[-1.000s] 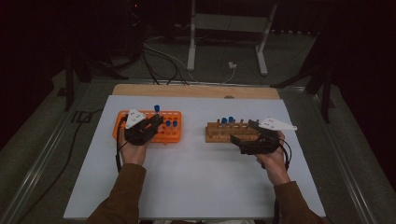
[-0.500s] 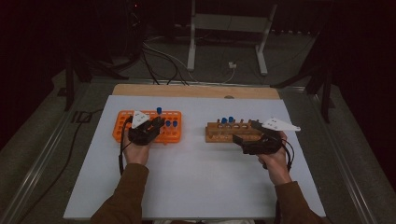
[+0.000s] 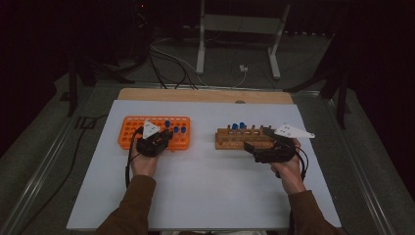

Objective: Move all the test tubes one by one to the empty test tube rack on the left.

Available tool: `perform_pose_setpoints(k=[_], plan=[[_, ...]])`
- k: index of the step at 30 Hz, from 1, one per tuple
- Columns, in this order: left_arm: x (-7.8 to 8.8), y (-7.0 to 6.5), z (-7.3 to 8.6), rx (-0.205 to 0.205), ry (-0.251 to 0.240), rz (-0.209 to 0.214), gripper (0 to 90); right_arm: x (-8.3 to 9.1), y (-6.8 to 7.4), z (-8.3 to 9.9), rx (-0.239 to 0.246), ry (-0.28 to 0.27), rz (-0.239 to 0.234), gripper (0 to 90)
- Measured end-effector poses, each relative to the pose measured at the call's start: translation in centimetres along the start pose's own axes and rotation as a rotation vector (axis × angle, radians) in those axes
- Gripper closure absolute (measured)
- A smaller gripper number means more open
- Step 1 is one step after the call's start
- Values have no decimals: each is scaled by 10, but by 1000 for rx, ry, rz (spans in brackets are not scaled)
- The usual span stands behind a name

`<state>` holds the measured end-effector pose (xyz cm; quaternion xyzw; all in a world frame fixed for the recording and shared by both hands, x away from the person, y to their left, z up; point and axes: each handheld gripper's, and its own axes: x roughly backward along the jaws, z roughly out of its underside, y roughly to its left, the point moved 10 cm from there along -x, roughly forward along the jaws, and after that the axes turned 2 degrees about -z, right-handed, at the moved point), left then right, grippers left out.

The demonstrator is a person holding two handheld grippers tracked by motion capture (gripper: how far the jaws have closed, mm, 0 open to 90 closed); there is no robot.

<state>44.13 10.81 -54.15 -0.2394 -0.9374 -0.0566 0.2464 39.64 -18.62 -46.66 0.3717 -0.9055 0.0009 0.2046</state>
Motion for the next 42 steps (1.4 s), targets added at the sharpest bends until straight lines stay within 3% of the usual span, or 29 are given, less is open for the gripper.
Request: perform_pose_setpoints(k=[7, 17, 35, 42], plan=[[1, -1, 5, -33, 16, -3, 781, 0, 0, 1, -2, 2, 0, 0], [-1, -2, 8, -45, 36, -6, 781, -2, 1, 2, 0, 7, -4, 0], [-1, -1, 11, -19, 41, 9, 774, -4, 1, 4, -3, 13, -4, 0], [2, 2, 10, 13, 32, 9, 698, -4, 0, 4, -6, 14, -3, 0]])
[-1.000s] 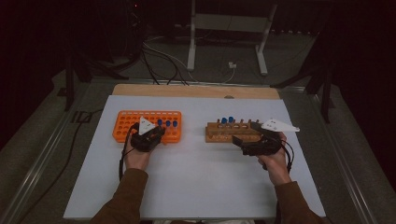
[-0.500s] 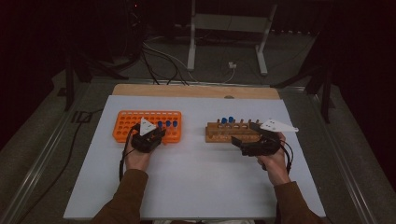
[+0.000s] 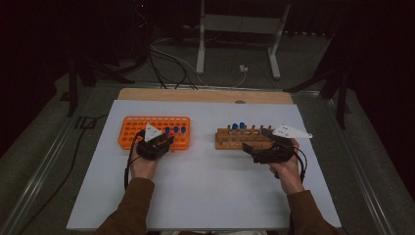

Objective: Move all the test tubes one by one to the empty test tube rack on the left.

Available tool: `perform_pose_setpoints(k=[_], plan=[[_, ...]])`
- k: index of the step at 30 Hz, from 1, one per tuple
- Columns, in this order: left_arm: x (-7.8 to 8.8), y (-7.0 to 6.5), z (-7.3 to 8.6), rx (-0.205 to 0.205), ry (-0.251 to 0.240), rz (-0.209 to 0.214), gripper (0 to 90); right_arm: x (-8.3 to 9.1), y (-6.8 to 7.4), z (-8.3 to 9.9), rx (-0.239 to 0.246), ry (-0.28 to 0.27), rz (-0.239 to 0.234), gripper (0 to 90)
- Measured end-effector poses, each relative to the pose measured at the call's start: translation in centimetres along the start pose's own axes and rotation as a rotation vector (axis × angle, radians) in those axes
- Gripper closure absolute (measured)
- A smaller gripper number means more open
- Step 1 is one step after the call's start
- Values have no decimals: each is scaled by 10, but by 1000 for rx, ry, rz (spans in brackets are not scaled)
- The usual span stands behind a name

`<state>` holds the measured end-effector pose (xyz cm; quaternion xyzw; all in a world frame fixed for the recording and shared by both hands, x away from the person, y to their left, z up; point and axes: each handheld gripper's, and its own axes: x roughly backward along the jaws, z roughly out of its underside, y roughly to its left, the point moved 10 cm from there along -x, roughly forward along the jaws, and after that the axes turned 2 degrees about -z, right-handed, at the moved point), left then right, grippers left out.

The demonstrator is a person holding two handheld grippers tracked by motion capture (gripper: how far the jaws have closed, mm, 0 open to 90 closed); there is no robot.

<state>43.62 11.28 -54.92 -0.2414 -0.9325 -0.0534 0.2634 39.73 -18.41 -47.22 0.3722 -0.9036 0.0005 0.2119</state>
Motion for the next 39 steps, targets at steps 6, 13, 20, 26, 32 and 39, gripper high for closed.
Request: perform_pose_setpoints(k=[6, 13, 20, 26, 32, 39], plan=[[8, 5, -3, 47, -20, 4, 620, 0, -1, 0, -1, 1, 2, 0], [23, 4, -11, 101, -60, 28, 494, -1, -1, -1, -1, -1, 3, 0], [42, -4, -21, 127, -116, 59, 317, -2, -1, -2, -1, -2, 4, 0], [56, -14, -24, 126, -153, 79, 167, -2, -4, -6, 0, -5, 11, 0], [62, -24, -20, 133, -162, 94, 13, -5, -9, -11, 6, -5, 30, 0], [64, -26, -21, 108, -170, 77, 6, -18, -19, -7, 9, 29, 52, 28]])
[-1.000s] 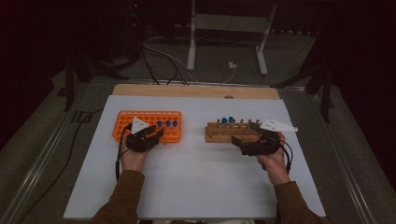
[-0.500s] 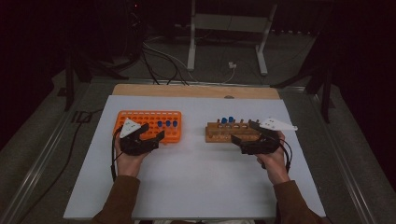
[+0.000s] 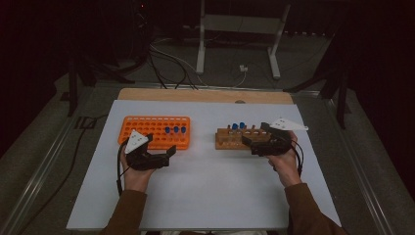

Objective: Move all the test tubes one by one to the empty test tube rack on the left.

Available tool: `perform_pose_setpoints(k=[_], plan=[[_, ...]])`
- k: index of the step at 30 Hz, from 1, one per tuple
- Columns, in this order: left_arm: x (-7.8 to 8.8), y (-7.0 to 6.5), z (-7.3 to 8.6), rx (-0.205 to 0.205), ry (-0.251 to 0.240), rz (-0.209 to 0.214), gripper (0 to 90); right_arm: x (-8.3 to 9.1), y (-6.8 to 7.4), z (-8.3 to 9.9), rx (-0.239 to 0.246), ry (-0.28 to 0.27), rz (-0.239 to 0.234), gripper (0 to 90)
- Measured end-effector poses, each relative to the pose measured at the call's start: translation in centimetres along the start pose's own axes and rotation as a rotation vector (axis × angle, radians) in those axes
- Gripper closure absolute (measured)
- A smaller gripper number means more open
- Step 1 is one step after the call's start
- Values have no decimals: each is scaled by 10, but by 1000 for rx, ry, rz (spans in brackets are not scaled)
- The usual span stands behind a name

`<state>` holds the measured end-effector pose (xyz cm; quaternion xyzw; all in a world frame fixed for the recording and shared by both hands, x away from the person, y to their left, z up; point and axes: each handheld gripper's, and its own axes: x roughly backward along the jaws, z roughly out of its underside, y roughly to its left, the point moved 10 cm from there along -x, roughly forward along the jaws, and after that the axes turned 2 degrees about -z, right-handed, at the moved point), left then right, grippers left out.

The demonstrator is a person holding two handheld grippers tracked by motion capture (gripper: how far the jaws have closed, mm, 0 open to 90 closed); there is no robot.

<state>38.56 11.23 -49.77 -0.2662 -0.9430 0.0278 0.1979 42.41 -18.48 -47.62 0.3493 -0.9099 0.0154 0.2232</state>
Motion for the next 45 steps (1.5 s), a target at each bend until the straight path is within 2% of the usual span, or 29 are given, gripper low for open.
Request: perform_pose_setpoints(k=[5, 8, 12, 15, 19, 25, 33, 37, 45], plan=[[0, 1, 2, -2, 8, -8, 6, -16, -10, 7, 12, 49, 29, 90], [0, 1, 3, -3, 13, -14, 6, -25, -15, 10, 13, 67, 33, 158], [-2, 1, 5, -7, 22, -19, 6, -36, -18, 16, 35, 96, 61, 266], [-2, 2, 6, -5, 26, -22, 6, -42, -19, 17, 44, 96, 71, 354], [-2, 3, 6, -1, 28, -29, 6, -47, -19, 17, 61, 84, 67, 545], [-3, 3, 8, -2, 35, -33, 6, -52, -15, 18, 103, 81, 72, 675], [-4, 4, 8, 1, 34, -34, 6, -52, -10, 18, 135, 82, 61, 744], [-4, 4, 8, 0, 35, -33, 6, -52, -9, 18, 122, 78, 49, 760], [-5, 3, 9, -4, 42, -29, 6, -48, -9, 12, 106, 50, 54, 765]])
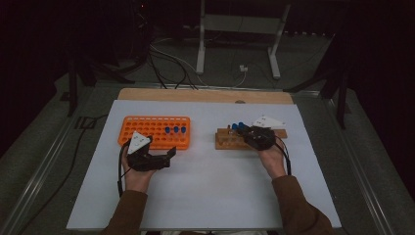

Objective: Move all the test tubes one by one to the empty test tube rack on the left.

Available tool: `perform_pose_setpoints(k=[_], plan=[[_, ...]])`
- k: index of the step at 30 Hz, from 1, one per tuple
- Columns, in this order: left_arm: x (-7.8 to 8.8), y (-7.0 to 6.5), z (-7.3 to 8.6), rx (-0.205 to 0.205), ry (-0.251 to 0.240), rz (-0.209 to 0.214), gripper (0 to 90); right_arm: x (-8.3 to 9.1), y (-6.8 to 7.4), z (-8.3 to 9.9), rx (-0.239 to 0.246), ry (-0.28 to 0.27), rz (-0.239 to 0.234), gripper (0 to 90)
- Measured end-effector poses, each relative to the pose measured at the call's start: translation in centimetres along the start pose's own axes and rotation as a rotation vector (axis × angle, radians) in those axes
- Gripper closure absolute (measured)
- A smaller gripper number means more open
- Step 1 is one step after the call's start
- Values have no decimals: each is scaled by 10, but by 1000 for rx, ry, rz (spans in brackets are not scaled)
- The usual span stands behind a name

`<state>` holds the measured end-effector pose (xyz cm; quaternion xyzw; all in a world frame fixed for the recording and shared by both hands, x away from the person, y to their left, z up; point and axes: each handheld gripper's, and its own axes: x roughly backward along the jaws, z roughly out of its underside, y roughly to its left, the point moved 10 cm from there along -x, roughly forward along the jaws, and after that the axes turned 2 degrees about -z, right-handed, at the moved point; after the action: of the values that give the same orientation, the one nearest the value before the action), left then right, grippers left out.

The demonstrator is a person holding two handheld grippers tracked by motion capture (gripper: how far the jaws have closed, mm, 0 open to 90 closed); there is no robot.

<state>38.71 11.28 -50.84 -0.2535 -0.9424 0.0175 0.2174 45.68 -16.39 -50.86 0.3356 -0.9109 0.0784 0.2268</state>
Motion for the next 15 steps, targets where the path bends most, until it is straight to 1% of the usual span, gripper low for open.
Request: perform_pose_setpoints(k=[4, 7, 15], plan=[[0, 0, 0, -1, 0, 0, 6, 4, -1, -4, -14, -17, -8, 765], [-1, 0, 0, -2, 0, -2, 6, 7, -2, -6, -38, -31, -20, 765], [-2, -1, 2, -4, 7, -2, 6, 15, -1, -15, -36, -45, -19, 765]])
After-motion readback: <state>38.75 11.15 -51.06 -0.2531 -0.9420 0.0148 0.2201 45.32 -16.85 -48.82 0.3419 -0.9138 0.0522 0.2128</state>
